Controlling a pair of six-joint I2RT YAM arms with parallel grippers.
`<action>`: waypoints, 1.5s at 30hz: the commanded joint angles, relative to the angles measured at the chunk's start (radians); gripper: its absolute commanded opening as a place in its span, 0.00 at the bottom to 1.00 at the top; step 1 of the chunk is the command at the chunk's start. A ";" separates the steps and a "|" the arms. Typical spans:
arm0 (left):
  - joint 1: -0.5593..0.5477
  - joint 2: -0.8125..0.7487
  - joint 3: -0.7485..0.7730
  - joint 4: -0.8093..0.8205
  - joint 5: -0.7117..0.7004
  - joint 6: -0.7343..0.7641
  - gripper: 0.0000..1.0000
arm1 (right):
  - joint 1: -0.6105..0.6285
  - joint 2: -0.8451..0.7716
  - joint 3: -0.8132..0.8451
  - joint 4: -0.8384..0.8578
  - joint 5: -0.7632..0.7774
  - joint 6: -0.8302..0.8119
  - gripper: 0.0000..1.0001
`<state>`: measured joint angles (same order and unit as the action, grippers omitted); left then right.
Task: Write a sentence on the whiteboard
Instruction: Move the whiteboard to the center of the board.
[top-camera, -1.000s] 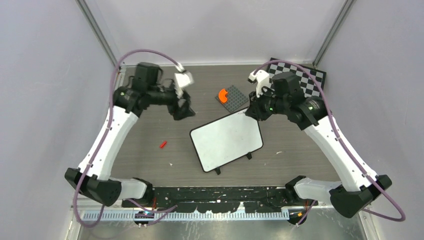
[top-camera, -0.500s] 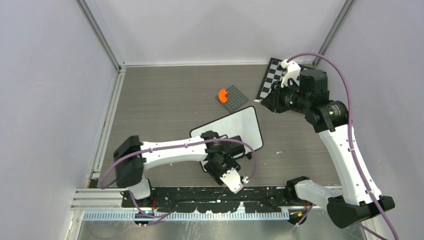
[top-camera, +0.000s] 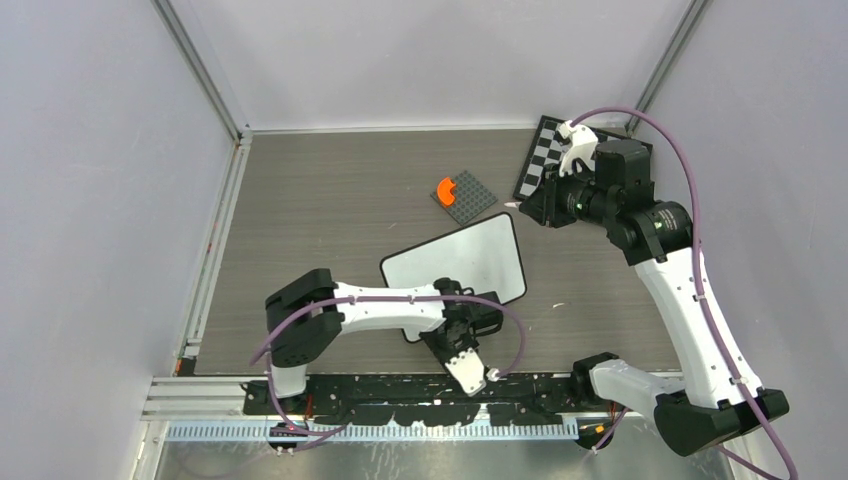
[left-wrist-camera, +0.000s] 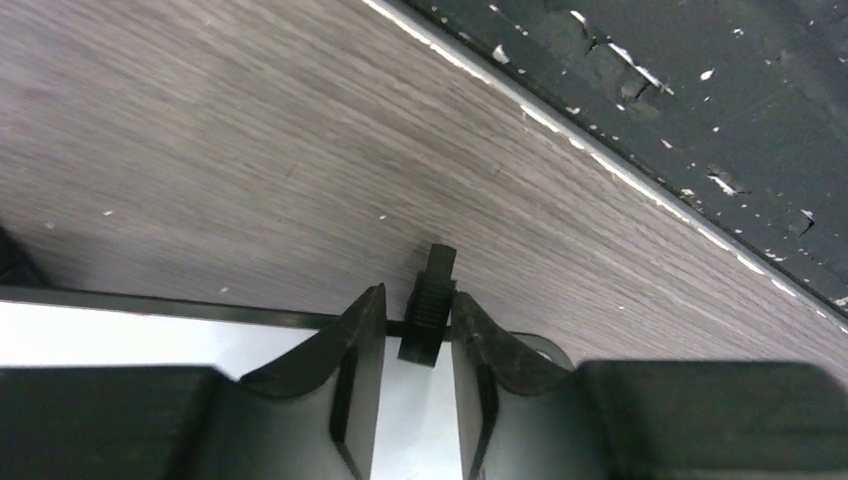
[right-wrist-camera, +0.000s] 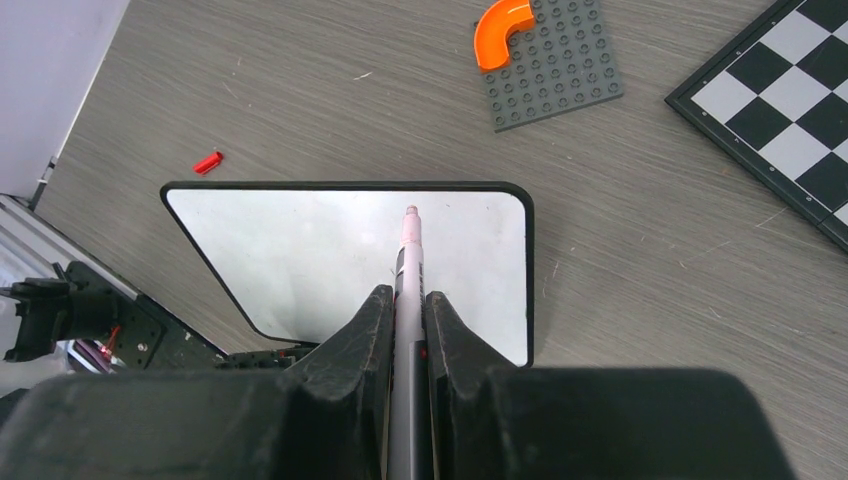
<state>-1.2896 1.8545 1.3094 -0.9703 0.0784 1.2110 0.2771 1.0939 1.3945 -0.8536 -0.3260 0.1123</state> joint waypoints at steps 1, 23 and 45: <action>-0.001 0.021 -0.018 0.024 -0.046 0.000 0.27 | -0.002 0.002 0.017 0.028 -0.013 0.011 0.00; 0.351 0.017 0.050 -0.111 -0.067 0.383 0.00 | -0.002 0.055 0.033 0.025 -0.041 0.015 0.00; 0.417 -0.180 -0.003 -0.100 -0.090 0.440 0.97 | -0.002 0.151 0.080 0.065 -0.115 0.018 0.00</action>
<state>-0.8326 1.8359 1.2854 -1.0306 -0.0509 1.7611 0.2771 1.2129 1.4052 -0.8505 -0.3973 0.1284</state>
